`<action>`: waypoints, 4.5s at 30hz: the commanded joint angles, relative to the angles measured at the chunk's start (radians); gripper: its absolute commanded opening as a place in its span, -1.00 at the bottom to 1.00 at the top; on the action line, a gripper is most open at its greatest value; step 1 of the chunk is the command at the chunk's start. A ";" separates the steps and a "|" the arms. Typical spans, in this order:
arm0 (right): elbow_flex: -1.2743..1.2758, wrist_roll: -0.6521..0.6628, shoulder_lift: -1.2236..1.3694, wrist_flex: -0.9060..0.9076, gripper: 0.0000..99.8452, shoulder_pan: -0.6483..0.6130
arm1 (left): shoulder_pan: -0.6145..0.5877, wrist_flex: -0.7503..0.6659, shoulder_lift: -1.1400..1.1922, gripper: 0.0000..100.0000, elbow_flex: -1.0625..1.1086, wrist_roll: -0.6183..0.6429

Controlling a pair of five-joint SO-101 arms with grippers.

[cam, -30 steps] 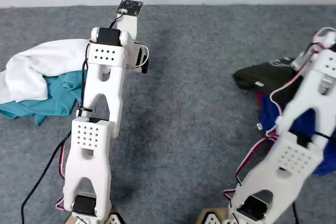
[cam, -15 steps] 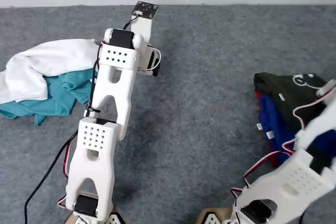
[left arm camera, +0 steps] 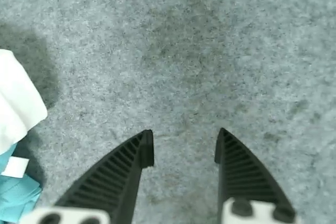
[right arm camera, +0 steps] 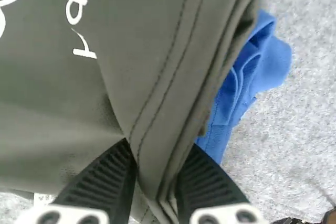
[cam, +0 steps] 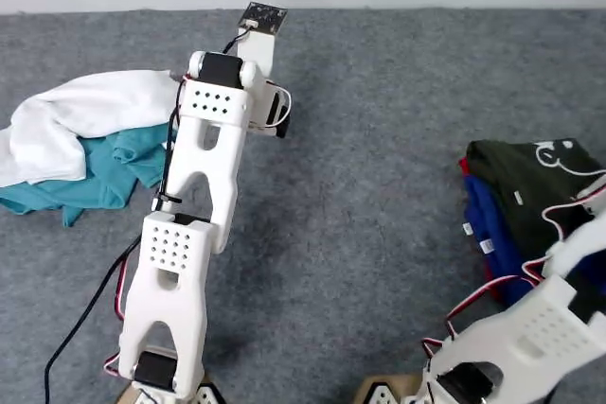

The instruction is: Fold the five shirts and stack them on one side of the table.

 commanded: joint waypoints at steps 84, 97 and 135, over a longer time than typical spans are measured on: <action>0.760 0.413 -0.627 -0.536 -0.80 -0.450 | 0.011 0.018 -0.072 -0.61 0.071 -0.005; 0.861 0.546 -1.118 -0.565 -0.80 -0.136 | 0.011 0.018 -0.072 -0.61 0.071 -0.005; 0.953 0.545 -1.079 -0.776 -0.80 0.179 | 0.011 0.018 -0.071 -0.61 0.076 -0.005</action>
